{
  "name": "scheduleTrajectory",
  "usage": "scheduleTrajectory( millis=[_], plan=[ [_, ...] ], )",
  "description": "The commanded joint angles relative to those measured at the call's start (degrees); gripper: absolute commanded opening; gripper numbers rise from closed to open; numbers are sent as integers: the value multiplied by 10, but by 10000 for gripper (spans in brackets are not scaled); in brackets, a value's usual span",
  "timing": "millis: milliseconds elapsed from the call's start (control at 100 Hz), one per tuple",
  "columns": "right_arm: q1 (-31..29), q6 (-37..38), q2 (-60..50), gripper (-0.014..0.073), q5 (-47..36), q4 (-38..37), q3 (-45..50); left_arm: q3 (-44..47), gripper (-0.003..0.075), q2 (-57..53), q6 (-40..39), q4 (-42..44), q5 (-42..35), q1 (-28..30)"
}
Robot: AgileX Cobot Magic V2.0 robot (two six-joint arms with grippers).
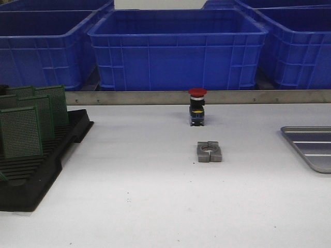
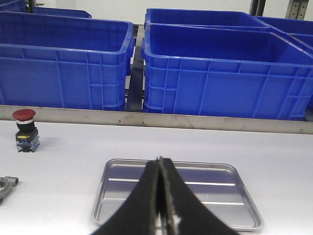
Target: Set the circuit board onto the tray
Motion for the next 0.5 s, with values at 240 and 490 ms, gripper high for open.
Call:
scheduleTrajectory(
  millis=[240, 490],
  plan=[
    [-2, -1, -13, -60, -45, -5, 0, -79, -20, -15, -5, -67, 8, 2],
    [-2, -1, -13, -60, -45, -5, 0, -248, -20, 61, -5, -67, 230, 2]
  ],
)
